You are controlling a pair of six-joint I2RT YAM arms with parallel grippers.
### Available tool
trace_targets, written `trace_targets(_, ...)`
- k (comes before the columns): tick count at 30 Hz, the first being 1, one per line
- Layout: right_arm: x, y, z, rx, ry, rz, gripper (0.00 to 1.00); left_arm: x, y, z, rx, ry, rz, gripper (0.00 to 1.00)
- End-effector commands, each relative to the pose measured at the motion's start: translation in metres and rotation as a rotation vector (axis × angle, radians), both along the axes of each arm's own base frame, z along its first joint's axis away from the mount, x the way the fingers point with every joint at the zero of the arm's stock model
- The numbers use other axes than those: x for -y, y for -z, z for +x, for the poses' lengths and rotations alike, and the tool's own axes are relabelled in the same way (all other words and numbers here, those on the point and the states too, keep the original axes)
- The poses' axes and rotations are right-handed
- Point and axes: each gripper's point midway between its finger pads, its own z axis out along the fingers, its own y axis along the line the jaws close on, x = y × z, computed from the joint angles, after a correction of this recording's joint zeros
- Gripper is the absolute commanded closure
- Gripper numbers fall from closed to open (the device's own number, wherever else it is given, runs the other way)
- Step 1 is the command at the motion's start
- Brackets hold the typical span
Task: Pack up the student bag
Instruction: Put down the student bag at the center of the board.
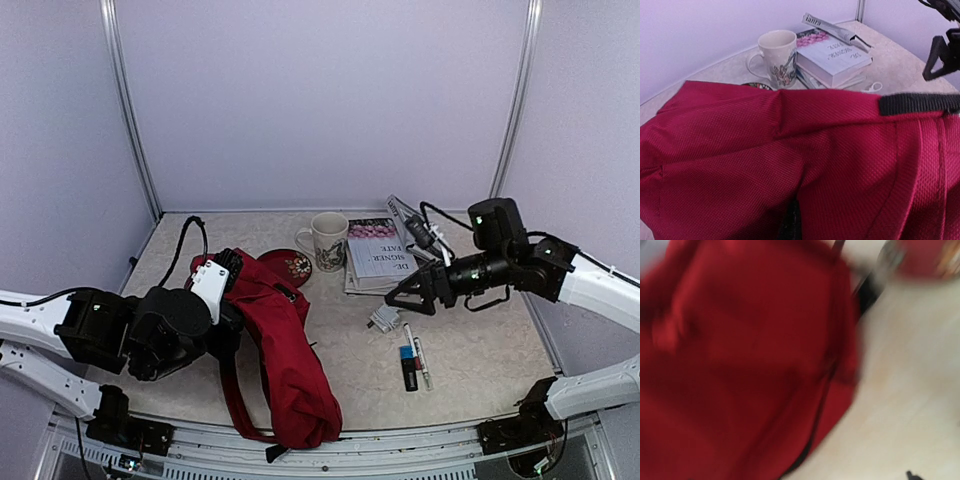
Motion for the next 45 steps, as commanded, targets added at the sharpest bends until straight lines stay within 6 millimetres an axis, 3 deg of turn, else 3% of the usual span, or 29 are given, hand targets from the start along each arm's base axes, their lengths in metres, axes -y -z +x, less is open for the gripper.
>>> trace_targets(1, -0.031, 0.046, -0.054, -0.105, -0.128, -0.063, 0.12, -0.035, 0.062, -0.016, -0.232, -0.162, 0.060, 1.00)
trace_targets(4, -0.051, 0.056, -0.095, -0.095, -0.261, -0.036, 0.11, -0.049, 0.064, -0.016, -0.253, -0.220, 0.021, 1.00)
trace_targets(6, -0.063, 0.050, -0.124, -0.035, -0.351, 0.010, 0.11, -0.047, 0.056, -0.013, -0.233, -0.216, -0.027, 1.00)
trace_targets(8, -0.073, 0.042, -0.138, 0.067, -0.373, 0.048, 0.10, -0.044, 0.049, -0.009, -0.211, -0.215, -0.057, 1.00)
trace_targets(12, -0.092, 0.033, -0.137, 0.258, -0.310, 0.142, 0.09, -0.042, 0.041, -0.004, -0.179, -0.214, -0.051, 1.00)
trace_targets(15, -0.107, 0.057, -0.126, 0.297, -0.277, 0.093, 0.10, -0.044, 0.036, -0.003, -0.172, -0.216, -0.050, 1.00)
trace_targets(16, -0.112, 0.064, -0.124, 0.302, -0.275, 0.068, 0.13, -0.044, 0.035, -0.003, -0.171, -0.214, -0.055, 1.00)
trace_targets(18, -0.120, 0.073, -0.116, 0.307, -0.260, 0.014, 0.33, -0.046, 0.032, -0.004, -0.172, -0.211, -0.073, 1.00)
trace_targets(22, -0.114, 0.063, -0.094, 0.370, -0.161, -0.046, 0.97, -0.049, 0.033, -0.008, -0.191, -0.188, -0.107, 1.00)
trace_targets(25, -0.091, 0.048, -0.071, 0.386, -0.076, -0.057, 1.00, -0.040, 0.041, -0.019, -0.232, -0.095, -0.127, 1.00)
trace_targets(29, -0.060, 0.049, -0.053, 0.463, -0.051, -0.160, 1.00, 0.010, 0.053, -0.061, -0.318, 0.222, -0.124, 1.00)
trace_targets(30, -0.055, 0.053, -0.054, 0.490, -0.075, -0.192, 1.00, 0.023, 0.056, -0.074, -0.351, 0.309, -0.112, 0.93)
trace_targets(31, -0.052, 0.056, -0.055, 0.507, -0.094, -0.217, 0.95, 0.033, 0.060, -0.086, -0.379, 0.383, -0.087, 0.74)
trace_targets(33, -0.044, 0.061, -0.057, 0.521, -0.118, -0.264, 0.43, 0.047, 0.069, -0.111, -0.425, 0.507, -0.029, 0.34)
trace_targets(34, -0.040, 0.062, -0.058, 0.520, -0.125, -0.280, 0.28, 0.053, 0.068, -0.123, -0.440, 0.559, -0.017, 0.25)
trace_targets(36, -0.034, 0.054, -0.061, 0.519, -0.130, -0.289, 0.08, 0.061, 0.060, -0.141, -0.448, 0.636, -0.017, 0.03)
trace_targets(38, -0.029, 0.043, -0.070, 0.508, -0.165, -0.265, 0.00, 0.062, 0.053, -0.148, -0.457, 0.666, -0.016, 0.01)
trace_targets(41, -0.026, 0.026, -0.097, 0.452, -0.265, -0.169, 0.00, 0.058, 0.038, -0.154, -0.451, 0.721, 0.001, 0.01)
trace_targets(43, -0.025, 0.016, -0.105, 0.414, -0.275, -0.106, 0.00, 0.057, 0.015, -0.152, -0.412, 0.741, -0.026, 0.01)
trace_targets(45, -0.021, 0.014, -0.097, 0.354, -0.187, -0.083, 0.00, 0.054, -0.016, -0.141, -0.338, 0.717, -0.085, 0.01)
